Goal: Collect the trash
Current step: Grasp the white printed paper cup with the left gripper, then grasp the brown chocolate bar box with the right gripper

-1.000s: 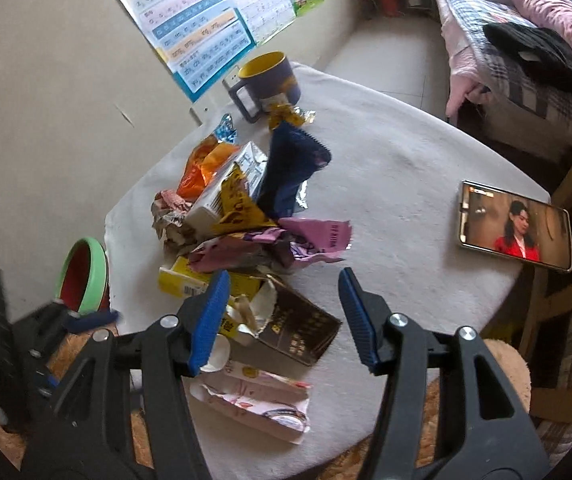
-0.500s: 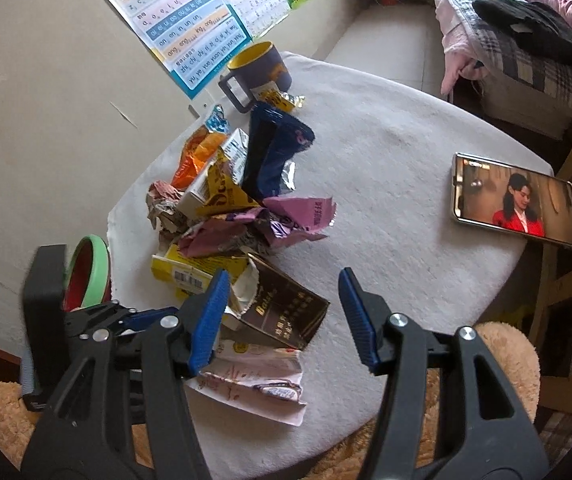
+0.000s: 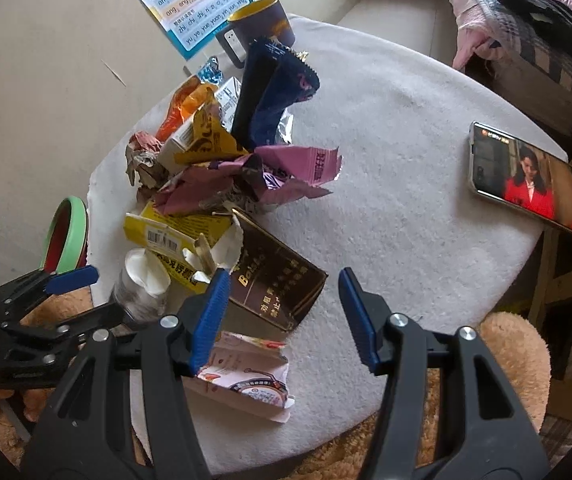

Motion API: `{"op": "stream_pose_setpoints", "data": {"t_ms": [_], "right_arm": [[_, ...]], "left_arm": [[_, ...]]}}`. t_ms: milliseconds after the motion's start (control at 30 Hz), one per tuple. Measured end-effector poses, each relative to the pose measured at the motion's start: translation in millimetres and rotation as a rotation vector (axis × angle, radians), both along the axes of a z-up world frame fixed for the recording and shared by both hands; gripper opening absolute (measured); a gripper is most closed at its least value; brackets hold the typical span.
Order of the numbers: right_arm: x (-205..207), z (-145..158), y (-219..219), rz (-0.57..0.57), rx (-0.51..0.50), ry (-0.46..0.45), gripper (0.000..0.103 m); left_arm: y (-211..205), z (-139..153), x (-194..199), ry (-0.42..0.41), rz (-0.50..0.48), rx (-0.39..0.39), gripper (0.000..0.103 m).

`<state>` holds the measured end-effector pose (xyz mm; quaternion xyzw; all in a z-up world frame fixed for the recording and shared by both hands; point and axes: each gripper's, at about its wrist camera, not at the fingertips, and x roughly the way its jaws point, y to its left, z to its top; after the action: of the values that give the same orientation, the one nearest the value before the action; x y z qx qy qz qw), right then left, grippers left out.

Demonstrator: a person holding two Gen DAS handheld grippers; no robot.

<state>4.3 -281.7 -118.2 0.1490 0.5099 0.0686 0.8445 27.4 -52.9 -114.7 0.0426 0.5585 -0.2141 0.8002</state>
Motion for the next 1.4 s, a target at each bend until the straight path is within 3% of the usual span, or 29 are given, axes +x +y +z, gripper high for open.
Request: {"op": "stream_pose_setpoints", "data": {"t_ms": [133, 267, 367, 467, 533, 600, 833, 1067, 1233, 1400], "right_arm": [[1.8, -5.0, 2.2, 0.007, 0.002, 0.015, 0.059], [0.5, -4.8, -0.1, 0.001, 0.016, 0.013, 0.059], [0.9, -5.7, -2.7, -0.011, 0.031, 0.018, 0.059], [0.4, -6.0, -4.5, -0.012, 0.035, 0.021, 0.059], [-0.8, -4.7, -5.4, -0.014, 0.037, 0.016, 0.059], [-1.2, -5.2, -6.9, -0.020, 0.044, 0.018, 0.059], [5.0, -5.5, -9.7, 0.005, 0.051, 0.019, 0.059], [35.2, -11.0, -4.3, 0.179, -0.053, 0.047, 0.059], [45.6, -30.4, -1.2, 0.283, 0.058, 0.082, 0.059], [46.3, -43.4, -13.5, 0.274, 0.192, 0.099, 0.060]], "left_arm": [[-1.6, -10.4, 1.7, 0.027, -0.008, 0.029, 0.073], [-23.0, -26.7, 5.9, 0.068, -0.080, 0.059, 0.073], [-36.0, -37.3, 8.6, 0.100, -0.113, 0.044, 0.071], [-41.4, -44.6, 7.7, 0.137, -0.122, 0.000, 0.060], [-44.7, -43.2, 2.5, 0.138, -0.140, -0.025, 0.046], [-46.1, -38.3, -4.0, 0.098, -0.139, 0.006, 0.046], [-9.9, -7.6, -11.4, 0.023, 0.024, -0.085, 0.045], [30.7, -4.1, -2.9, 0.032, 0.212, -0.162, 0.045], [29.2, -12.6, -3.3, 0.051, 0.232, -0.177, 0.046], [30.5, -15.0, -1.9, 0.055, 0.223, -0.182, 0.046]]}}
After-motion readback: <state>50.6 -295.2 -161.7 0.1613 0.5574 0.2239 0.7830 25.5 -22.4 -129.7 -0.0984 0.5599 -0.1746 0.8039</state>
